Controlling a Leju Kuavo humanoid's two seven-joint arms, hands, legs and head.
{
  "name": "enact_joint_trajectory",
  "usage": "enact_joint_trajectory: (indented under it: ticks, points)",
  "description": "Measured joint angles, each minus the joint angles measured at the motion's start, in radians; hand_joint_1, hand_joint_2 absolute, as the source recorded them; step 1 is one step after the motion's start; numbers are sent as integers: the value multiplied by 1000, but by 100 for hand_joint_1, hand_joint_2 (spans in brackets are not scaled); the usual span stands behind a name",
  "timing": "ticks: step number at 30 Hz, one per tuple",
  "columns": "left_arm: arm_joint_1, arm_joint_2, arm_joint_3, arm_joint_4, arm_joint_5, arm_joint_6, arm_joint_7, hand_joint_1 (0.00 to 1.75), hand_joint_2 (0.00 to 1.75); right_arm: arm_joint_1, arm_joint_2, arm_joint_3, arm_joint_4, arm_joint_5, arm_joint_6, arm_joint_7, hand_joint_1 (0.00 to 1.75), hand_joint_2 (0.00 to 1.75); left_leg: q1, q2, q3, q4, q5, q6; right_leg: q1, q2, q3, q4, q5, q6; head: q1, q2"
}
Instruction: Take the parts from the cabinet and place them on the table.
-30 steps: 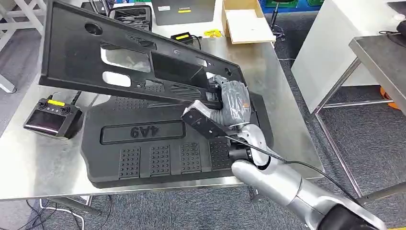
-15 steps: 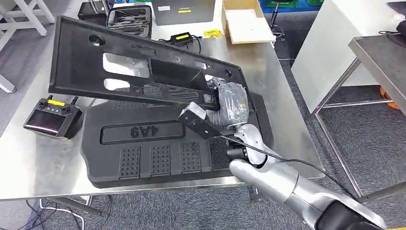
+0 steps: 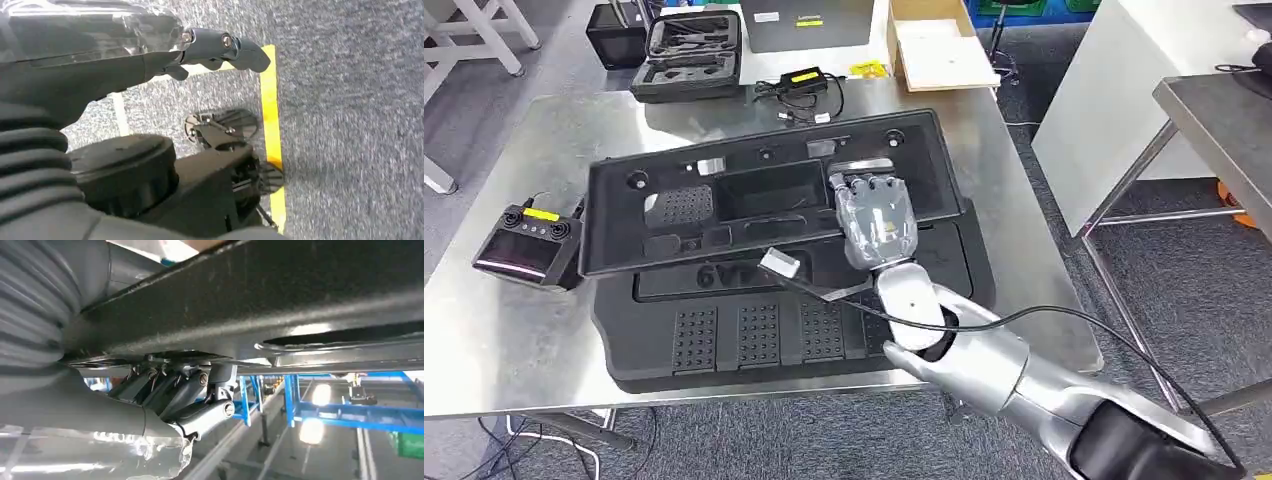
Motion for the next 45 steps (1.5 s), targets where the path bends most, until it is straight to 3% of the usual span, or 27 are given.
enact_joint_trajectory:
  ticks: [6, 13, 20, 24, 30, 37, 45]
  points:
    - [7, 0, 0, -10, 11, 5, -2, 0, 0, 0, 11, 17, 17, 12, 85, 7, 175, 175, 0, 0, 0, 0, 0, 0, 0, 0, 0, 0, 0, 0, 0, 0]
    - [11, 0, 0, -18, 33, 4, -2, 0, 0, 0, 37, 46, 50, -92, 227, 13, 175, 175, 0, 0, 0, 0, 0, 0, 0, 0, 0, -1, 0, 0, 0, 0]
    - [12, 0, 0, -21, 39, 4, -2, 0, 0, 0, 51, 71, 76, -109, 246, 13, 175, 175, 0, 0, 0, 0, 0, 0, 0, 0, 0, 0, 0, 0, 0, 0]
    - [13, 0, 0, -22, 43, 1, 0, 0, 0, 0, 58, 77, 91, -199, 277, 19, 175, 175, 0, 0, 0, 0, 0, 0, 0, 0, 0, -1, 0, 0, 0, 0]
    - [15, 0, 0, -22, 51, -2, 8, 0, 0, -5, 69, 68, 113, -303, 270, 21, 175, 175, 0, 0, 0, 0, 0, 0, 0, 0, 0, -1, 0, 0, 0, 0]
    - [11, 0, 0, -22, 47, -11, 23, 0, 0, -28, 91, 50, 152, -451, 174, 21, 175, 175, 0, 0, 1, 0, 0, 0, 0, 0, 0, -1, 0, 0, 0, 0]
    - [8, 0, -1, -22, 37, -20, 40, 0, 0, -51, 111, 22, 201, -488, 86, 21, 175, 175, 0, 0, 1, 0, 0, 0, 0, 0, 0, -1, 0, 0, 0, 0]
